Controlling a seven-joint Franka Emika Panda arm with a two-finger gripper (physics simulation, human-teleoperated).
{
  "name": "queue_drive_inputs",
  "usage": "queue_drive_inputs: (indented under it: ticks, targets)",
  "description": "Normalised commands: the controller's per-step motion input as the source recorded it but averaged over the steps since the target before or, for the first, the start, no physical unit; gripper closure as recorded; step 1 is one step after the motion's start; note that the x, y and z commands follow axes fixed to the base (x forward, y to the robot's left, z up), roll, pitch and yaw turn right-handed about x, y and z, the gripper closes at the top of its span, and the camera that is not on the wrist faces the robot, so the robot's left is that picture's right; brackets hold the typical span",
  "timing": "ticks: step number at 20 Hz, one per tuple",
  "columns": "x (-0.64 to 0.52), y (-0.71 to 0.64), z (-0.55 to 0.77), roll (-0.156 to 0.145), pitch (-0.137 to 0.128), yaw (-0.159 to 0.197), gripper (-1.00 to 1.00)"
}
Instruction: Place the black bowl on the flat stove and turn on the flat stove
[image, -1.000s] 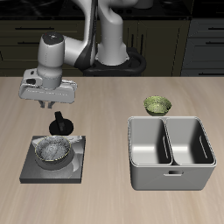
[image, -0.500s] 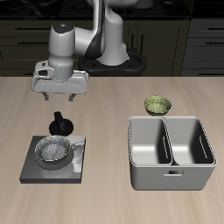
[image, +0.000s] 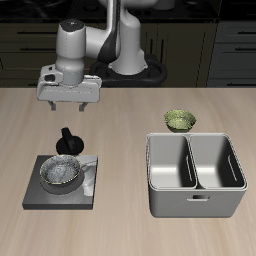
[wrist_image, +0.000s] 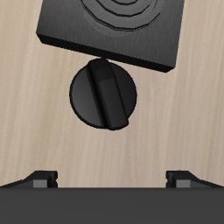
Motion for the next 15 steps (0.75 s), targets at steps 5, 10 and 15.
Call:
queue_drive_inputs:
  ticks: [5,10,15]
  targets:
    - [0.03,0.00,0.03,0.001,0.005,0.003,-1.00]
    - [0.06,0.08,0.03,0.013,0.004,0.008,-1.00]
    - [0.09,0.09,0.01,0.019,0.009,0.000,-1.00]
